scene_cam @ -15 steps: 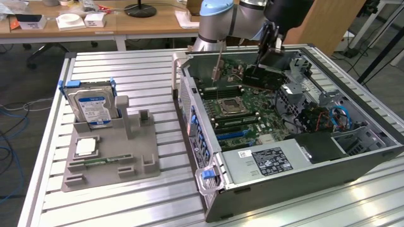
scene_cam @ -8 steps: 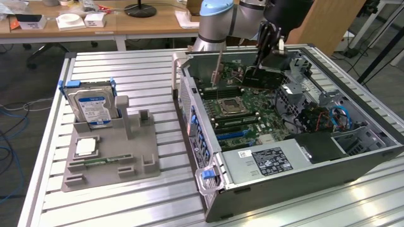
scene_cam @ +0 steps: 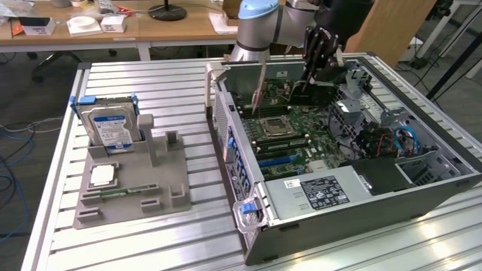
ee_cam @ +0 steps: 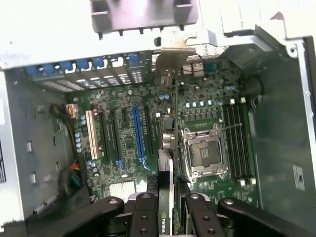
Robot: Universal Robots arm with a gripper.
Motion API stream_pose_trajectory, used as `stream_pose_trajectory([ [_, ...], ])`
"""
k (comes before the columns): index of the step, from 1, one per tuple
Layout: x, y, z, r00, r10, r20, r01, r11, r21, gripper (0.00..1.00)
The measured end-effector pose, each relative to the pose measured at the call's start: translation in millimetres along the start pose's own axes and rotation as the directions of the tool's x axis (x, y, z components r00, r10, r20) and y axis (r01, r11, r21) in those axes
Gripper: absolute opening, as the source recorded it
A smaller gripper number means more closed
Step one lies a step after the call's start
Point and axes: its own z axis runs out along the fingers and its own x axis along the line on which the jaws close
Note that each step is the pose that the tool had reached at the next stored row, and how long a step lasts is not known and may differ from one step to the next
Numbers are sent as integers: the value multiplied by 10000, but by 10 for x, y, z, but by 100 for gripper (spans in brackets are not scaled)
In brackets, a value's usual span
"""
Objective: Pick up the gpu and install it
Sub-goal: 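Insert the gpu into the slot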
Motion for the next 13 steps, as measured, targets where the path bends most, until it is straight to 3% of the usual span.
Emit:
stream_pose_trajectory([
  [3, 0, 0, 0, 10000, -2, 2, 2, 10000, -1, 26],
  [7, -1, -10, 34, 10000, -93, 10, 93, 9999, 77, 26],
  [9, 0, -12, 49, 9994, -348, -8, 348, 9993, 125, 26],
  [13, 1, -15, 98, 9952, -979, -50, 980, 9951, 112, 26],
])
